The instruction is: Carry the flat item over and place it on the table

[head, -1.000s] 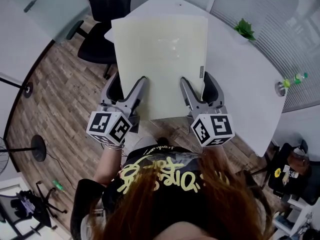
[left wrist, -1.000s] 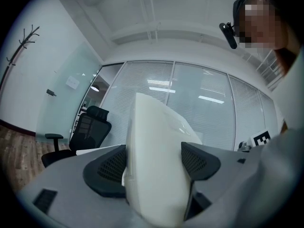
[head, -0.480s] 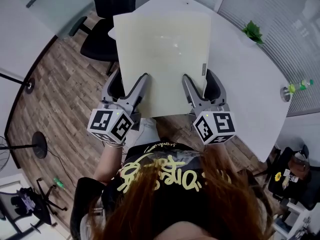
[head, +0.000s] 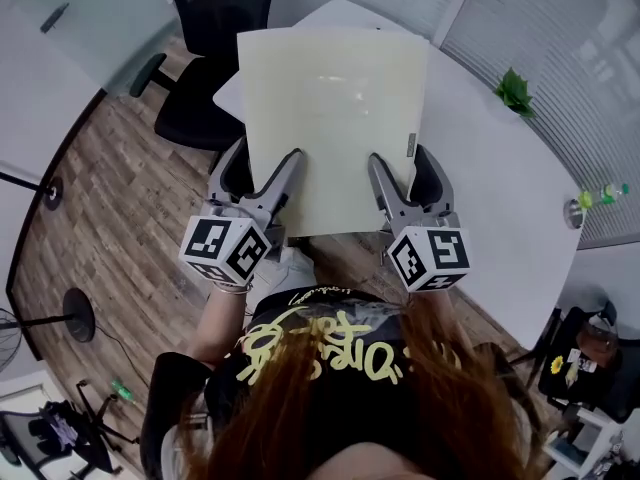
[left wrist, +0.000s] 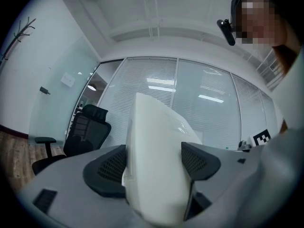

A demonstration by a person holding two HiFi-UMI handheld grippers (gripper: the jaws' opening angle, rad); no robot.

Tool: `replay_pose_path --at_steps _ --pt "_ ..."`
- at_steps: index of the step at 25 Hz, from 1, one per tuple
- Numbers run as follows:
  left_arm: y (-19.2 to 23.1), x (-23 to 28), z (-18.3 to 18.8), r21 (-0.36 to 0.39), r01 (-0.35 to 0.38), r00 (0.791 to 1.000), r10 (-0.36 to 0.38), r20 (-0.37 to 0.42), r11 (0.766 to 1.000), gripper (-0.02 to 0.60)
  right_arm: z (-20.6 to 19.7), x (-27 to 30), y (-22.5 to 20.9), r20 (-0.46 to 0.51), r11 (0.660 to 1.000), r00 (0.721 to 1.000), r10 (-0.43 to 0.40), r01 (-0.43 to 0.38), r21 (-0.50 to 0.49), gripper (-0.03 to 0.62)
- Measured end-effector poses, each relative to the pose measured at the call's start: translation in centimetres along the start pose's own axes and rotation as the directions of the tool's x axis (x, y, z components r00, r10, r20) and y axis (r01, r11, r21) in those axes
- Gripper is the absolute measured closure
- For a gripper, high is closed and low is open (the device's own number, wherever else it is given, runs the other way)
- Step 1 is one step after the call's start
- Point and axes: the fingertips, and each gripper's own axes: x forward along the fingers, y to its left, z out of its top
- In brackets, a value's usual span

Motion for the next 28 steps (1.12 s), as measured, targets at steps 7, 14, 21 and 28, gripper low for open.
replay_pose_path --at_steps 7,14,21,28 --pt "4.3 5.9 0.8 -0.002 0.032 0.999 -0.032 -0.022 0.999 0.219 0.0 6.4 -1.6 -0.009 0.999 0.999 -0.041 0.041 0.001 0.283" --pt "8.0 11.4 2.6 -0.003 0.085 0.996 -0.085 -0.042 0.996 0.219 1.1 12.2 -2.6 -0.003 0.995 0.995 -0.097 0.097 0.008 0.283" --pt "11.5 16.5 3.9 -0.008 0.145 0.987 -0.146 -0.061 0.989 0.219 1.6 17.3 -3.6 0.005 0.987 0.987 -0.161 0.161 0.010 0.283" --pt "13.7 21.1 4.3 -0.021 0.214 0.972 -0.215 -0.096 0.977 0.219 1.8 20.7 -5.0 0.006 0.972 0.972 -0.236 0.235 0.020 0.283"
